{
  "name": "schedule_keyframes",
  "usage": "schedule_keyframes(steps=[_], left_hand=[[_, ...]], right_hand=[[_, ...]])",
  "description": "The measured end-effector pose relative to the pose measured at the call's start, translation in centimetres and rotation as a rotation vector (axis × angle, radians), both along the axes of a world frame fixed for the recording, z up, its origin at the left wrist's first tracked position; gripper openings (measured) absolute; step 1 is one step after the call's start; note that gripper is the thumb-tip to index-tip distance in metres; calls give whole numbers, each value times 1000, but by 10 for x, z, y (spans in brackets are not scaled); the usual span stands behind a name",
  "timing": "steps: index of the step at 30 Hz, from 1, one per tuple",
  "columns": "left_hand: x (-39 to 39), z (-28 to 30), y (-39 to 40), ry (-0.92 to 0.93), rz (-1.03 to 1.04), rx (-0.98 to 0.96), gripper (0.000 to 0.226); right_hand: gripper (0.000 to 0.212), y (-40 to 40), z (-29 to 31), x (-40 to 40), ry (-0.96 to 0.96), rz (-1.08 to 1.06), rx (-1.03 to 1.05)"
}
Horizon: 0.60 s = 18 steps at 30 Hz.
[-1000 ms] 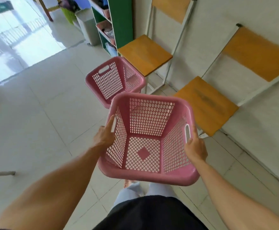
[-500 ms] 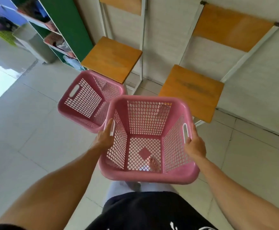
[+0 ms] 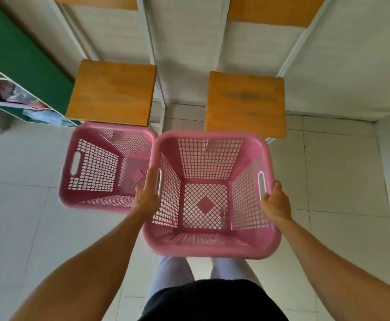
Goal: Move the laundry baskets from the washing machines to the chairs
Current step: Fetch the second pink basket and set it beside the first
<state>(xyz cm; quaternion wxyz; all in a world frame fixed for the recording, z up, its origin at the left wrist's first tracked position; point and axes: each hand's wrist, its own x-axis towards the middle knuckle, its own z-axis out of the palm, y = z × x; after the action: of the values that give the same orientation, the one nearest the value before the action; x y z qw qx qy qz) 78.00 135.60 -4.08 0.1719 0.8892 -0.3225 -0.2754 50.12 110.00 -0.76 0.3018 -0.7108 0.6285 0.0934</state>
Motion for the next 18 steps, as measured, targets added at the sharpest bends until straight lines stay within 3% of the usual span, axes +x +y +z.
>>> schedule_keyframes(steps=[7, 12, 16, 18], left_hand=[[28, -20, 7, -22, -127, 77, 107], [35, -49, -10, -58, 17, 189, 100], [43, -70, -28, 85, 212, 287, 50], [43, -84, -33, 64, 235, 317, 42]], right_hand=[[35, 30, -24, -3, 38, -38, 19], [31, 19, -54, 3, 61, 1, -11], [32, 10, -78, 10, 75, 39, 14], [34, 4, -93, 13, 80, 63, 22]])
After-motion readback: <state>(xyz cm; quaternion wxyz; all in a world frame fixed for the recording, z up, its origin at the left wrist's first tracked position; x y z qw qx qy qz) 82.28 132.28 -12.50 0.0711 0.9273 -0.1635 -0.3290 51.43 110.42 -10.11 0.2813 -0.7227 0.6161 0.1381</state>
